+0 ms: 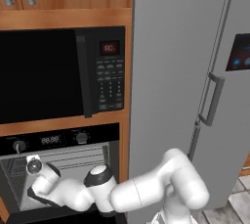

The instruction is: Take the fish from the oven and place it on the plate on the counter.

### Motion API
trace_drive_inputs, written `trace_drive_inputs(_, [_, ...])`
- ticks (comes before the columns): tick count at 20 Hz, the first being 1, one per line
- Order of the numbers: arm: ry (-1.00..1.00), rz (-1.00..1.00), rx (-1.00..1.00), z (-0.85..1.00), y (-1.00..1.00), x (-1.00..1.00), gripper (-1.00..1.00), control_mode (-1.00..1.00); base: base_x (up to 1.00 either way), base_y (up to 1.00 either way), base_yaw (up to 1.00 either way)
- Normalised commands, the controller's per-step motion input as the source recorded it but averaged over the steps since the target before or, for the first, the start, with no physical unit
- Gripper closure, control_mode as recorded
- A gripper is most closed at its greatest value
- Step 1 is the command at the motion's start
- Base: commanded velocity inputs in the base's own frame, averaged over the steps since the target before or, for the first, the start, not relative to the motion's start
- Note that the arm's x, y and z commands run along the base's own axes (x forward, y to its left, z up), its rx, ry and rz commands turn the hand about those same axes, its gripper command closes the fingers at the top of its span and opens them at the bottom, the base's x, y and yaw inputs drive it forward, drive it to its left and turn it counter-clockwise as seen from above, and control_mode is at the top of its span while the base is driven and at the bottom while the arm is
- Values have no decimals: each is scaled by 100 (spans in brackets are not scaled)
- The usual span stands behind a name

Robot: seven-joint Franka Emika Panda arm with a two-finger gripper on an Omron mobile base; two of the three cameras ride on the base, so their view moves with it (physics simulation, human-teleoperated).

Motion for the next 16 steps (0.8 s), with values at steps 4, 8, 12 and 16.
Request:
trace_drive_inputs(4, [0,0,0,-100,0,-35,-100,-100,0,0,0])
trace_drive_inputs(8, [0,0,0,-93,-1,-82,-100,-100,0,0,0])
trace_drive_inputs(12, [-6,0,0,-73,0,-96,-100,-100,0,0,0])
trace_drive_inputs(16, [-3,1,0,-70,0,-98,-100,-100,0,0,0])
